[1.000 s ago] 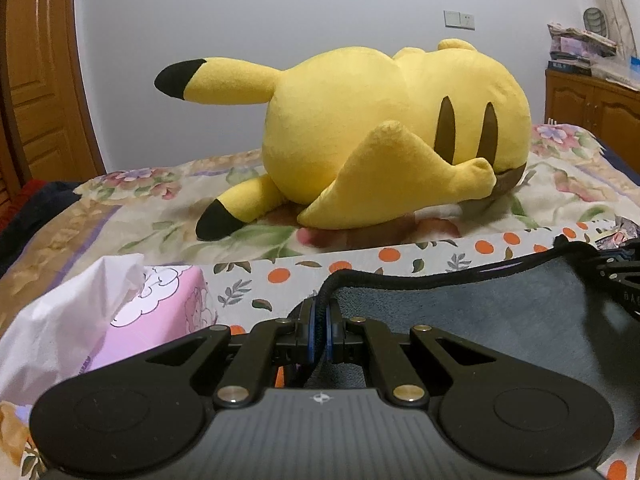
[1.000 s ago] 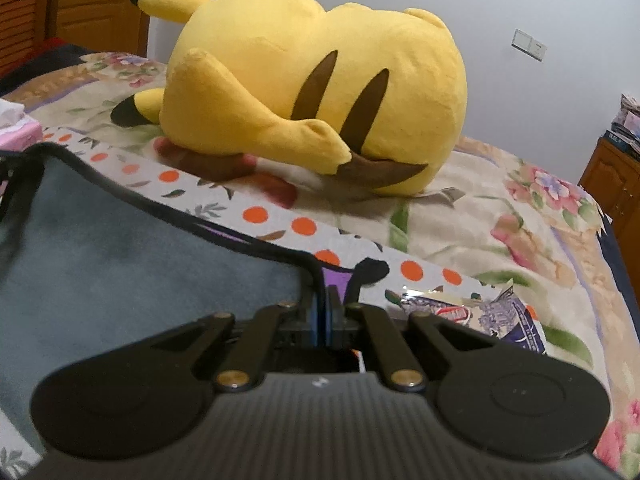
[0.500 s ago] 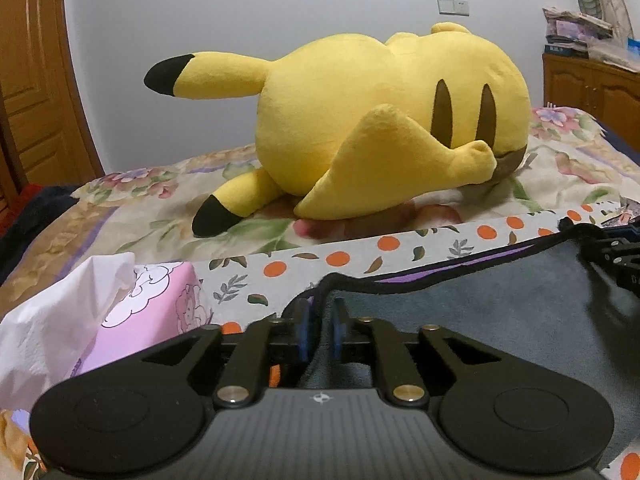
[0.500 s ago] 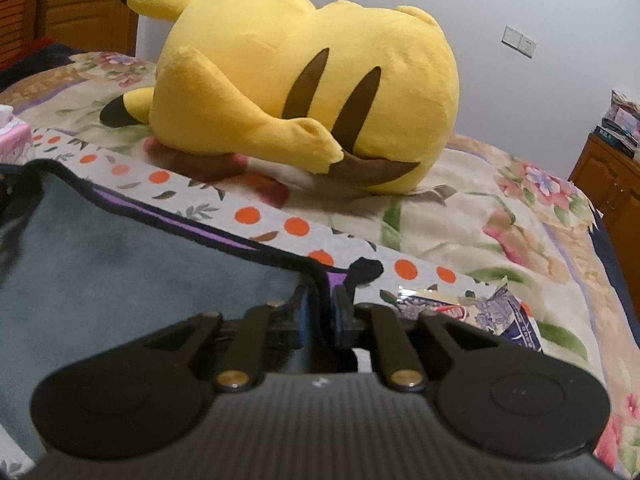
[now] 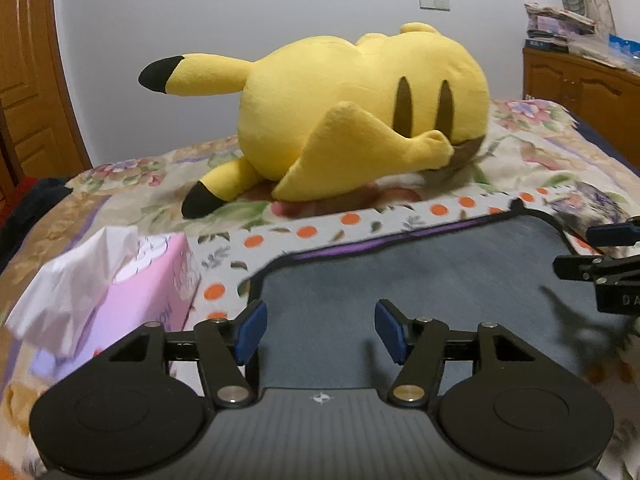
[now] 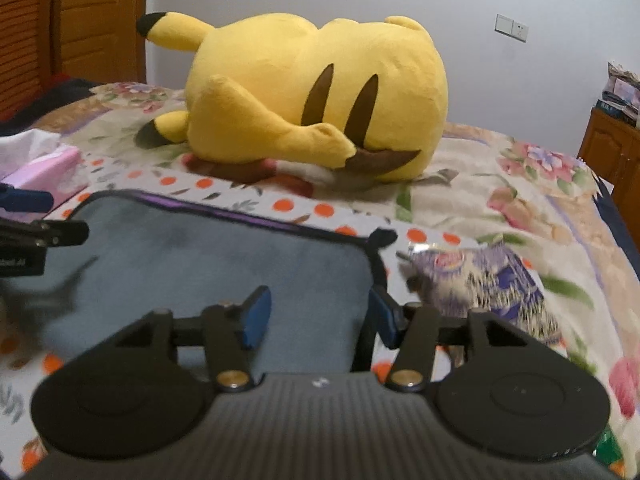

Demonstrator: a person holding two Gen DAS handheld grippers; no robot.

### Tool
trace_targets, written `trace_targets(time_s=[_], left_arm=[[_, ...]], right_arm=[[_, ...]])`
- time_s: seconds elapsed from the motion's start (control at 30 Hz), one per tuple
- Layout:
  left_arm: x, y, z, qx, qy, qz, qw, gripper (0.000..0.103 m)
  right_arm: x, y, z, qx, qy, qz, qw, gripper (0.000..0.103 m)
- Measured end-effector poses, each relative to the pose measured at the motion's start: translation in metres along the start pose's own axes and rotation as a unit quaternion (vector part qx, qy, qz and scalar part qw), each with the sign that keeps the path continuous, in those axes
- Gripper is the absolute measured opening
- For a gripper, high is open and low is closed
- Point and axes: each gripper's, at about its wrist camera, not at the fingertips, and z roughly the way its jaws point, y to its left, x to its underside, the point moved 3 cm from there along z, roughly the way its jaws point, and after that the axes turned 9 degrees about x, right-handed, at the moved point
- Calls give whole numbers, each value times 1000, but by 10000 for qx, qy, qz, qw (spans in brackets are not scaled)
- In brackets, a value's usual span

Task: Fold towel

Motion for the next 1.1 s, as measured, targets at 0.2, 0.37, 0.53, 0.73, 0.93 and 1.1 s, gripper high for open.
trace_targets(time_s=[0.2,0.37,0.53,0.73,0.93,1.1], left_arm=[[10,-11,-25,52,74,60,9999,65],[16,-18,-45,68,101,109,9999,70],[19,-24,-66,64,69,112,9999,75],[26,-35,-92,109,38,162,9998,83],[31,-41,-113,135,25,217,9997,85],[32,-46,-130,133,11,272,9995,87]], right_arm=[[13,-2,-29,-37,41,136,9999,55],[20,-6,-52,-54,32,207,9998,55],[24,-12,-76,-34,-21,284,9996,56],[28,-19,-103,-22,-107,402,9991,59],[36,-25,-124,-2,-144,483,9987,59],[42,-27,-140,21,-171,493,9986,61]])
